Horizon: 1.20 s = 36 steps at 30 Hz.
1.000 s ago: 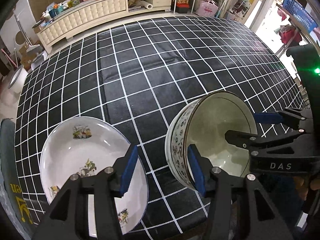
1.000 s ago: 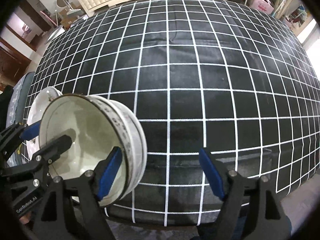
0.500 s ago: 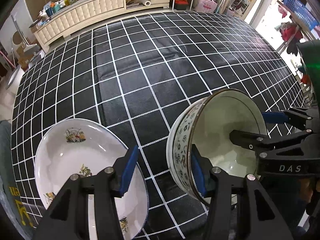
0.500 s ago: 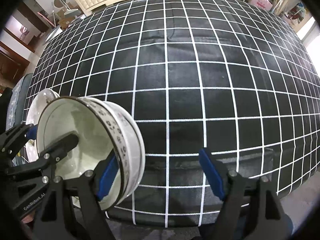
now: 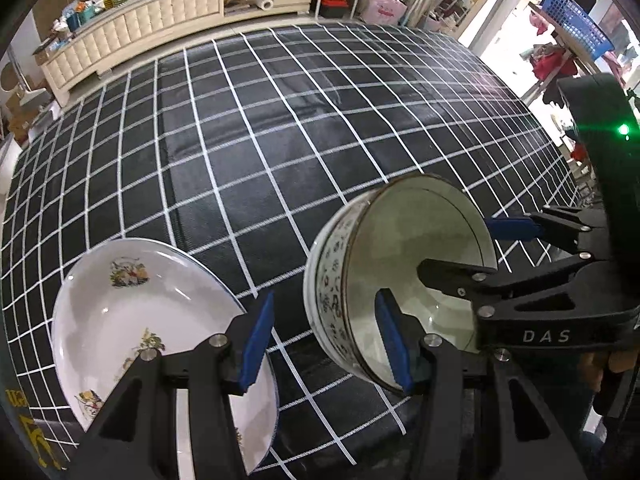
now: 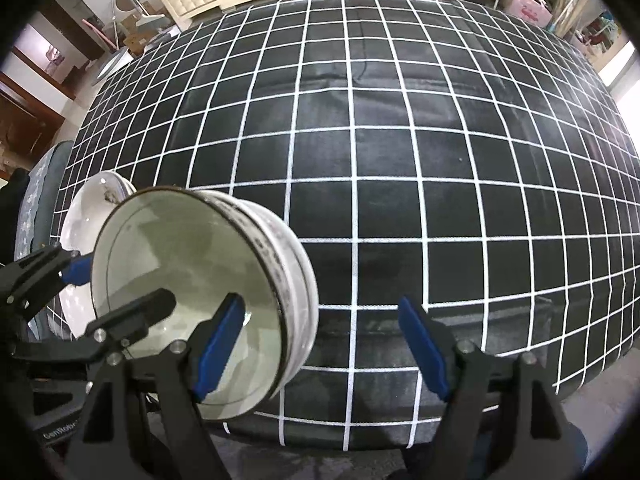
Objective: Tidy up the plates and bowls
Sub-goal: 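Grip the stacked bowls with both grippers and lift them together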
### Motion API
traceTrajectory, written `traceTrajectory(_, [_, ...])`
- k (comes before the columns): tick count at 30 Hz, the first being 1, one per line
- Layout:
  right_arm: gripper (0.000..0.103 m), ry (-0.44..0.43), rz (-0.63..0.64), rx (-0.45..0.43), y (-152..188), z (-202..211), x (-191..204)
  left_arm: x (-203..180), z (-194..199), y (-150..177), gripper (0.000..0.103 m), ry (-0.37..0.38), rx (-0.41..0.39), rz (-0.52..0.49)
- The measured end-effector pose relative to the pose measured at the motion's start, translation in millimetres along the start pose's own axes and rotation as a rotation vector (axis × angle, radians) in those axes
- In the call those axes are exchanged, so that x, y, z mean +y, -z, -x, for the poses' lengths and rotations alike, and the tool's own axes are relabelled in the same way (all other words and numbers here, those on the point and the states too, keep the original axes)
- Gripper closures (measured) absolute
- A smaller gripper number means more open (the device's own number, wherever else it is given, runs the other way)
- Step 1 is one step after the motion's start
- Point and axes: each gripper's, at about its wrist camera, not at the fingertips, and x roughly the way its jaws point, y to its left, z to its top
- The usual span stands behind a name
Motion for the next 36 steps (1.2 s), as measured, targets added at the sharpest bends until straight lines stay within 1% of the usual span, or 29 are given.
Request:
traceTrajectory(5, [0.021, -0.008, -0.019, 0.02, 1.7, -8.6, -4.2, -5.1, -12.7, -1.3, 0.054, 0.02, 0.022, -0.009])
traceTrajectory(8, [0.021, -0.042, -0.046, 0.028, 3.0, -13.5, -10.2, -4.6, -19.0, 1.6, 0.054, 0.046, 0.025, 0.001])
traceTrajectory(11, [0.021, -0.058, -0.054, 0.024, 3.9, -14.3, -14.7, 0.1, -26.6, 3.1, 0.054, 0.062, 0.036, 0.028])
traceTrajectory(17, [0.021, -0.122, -0.103, 0.027, 9.4, -19.4, -28.9, 11.6, -43.3, 6.6, 0.054, 0.117, 0.064, 0.095])
traceTrajectory(20, [0.021, -0.14, -0.105, 0.019, 11.8, -21.9, -36.3, 12.8, -45.1, 9.9, 0.054, 0.132, 0.067, 0.105])
traceTrajectory(23, [0.021, -0.169, -0.117, 0.02, 12.8, -25.5, -41.4, 16.1, -49.6, 11.6, 0.054, 0.163, 0.076, 0.126])
traceTrajectory(25, [0.024, -0.198, -0.12, 0.019, 13.8, -26.4, -47.8, 17.4, -47.9, 13.8, 0.054, 0.182, 0.072, 0.13])
traceTrajectory(27, [0.029, -0.233, -0.121, 0.023, 13.5, -28.1, -48.7, 16.1, -46.3, 14.7, 0.052, 0.179, 0.065, 0.123])
traceTrajectory(28, [0.03, -0.247, -0.12, 0.027, 13.9, -28.3, -49.1, 13.3, -47.6, 14.7, 0.05, 0.174, 0.064, 0.105])
traceTrajectory(29, [0.034, -0.257, -0.113, 0.028, 13.6, -28.8, -47.4, 10.6, -48.8, 15.1, 0.048, 0.164, 0.063, 0.09])
traceTrajectory(30, [0.038, -0.247, -0.098, 0.015, 13.0, -26.9, -45.5, 8.0, -48.9, 15.3, 0.048, 0.151, 0.058, 0.085])
traceTrajectory(31, [0.04, -0.248, -0.09, 0.01, 12.5, -25.8, -44.9, 6.3, -49.8, 14.7, 0.048, 0.14, 0.057, 0.083])
traceTrajectory(33, [0.041, -0.258, -0.093, 0.017, 12.0, -24.9, -43.7, 4.7, -52.3, 13.6, 0.048, 0.141, 0.058, 0.094])
traceTrajectory(36, [0.041, -0.311, -0.144, 0.037, 13.4, -29.8, -53.4, 4.5, -56.3, 11.9, 0.048, 0.163, 0.071, 0.123])
